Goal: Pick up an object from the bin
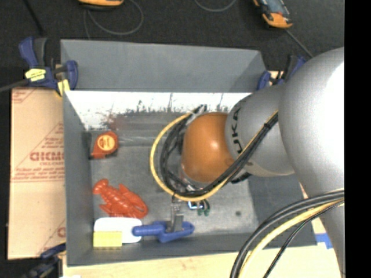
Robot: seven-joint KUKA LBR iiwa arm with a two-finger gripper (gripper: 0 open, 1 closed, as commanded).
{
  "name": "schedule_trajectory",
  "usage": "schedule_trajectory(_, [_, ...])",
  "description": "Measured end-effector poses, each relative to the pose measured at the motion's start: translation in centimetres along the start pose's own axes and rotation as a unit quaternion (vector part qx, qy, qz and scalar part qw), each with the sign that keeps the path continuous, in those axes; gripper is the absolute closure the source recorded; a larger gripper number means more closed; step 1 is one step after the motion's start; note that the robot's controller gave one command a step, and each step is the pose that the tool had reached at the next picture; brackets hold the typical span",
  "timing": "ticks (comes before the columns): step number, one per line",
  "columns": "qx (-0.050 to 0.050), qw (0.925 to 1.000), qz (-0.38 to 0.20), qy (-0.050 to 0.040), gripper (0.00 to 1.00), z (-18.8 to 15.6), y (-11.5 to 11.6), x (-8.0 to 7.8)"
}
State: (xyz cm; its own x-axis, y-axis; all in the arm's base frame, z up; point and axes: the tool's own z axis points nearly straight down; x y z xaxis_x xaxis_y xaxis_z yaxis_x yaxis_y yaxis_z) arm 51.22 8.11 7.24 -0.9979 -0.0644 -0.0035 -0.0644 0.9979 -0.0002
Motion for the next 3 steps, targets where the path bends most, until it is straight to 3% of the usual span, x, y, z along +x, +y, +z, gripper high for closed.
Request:
schedule_trajectory(1, [0.001,0.9958,-0.091,-0.0089,0.0,-0.2,1.1,0.9])
schedule_trajectory(2, [-0.001,0.9998,0.017,-0.006,0.0,-0.7,2.2,1.4])
schedule_trajectory(3, [0.0,0.9942,0.108,-0.0005,0.0,-0.4,4.0,2.3])
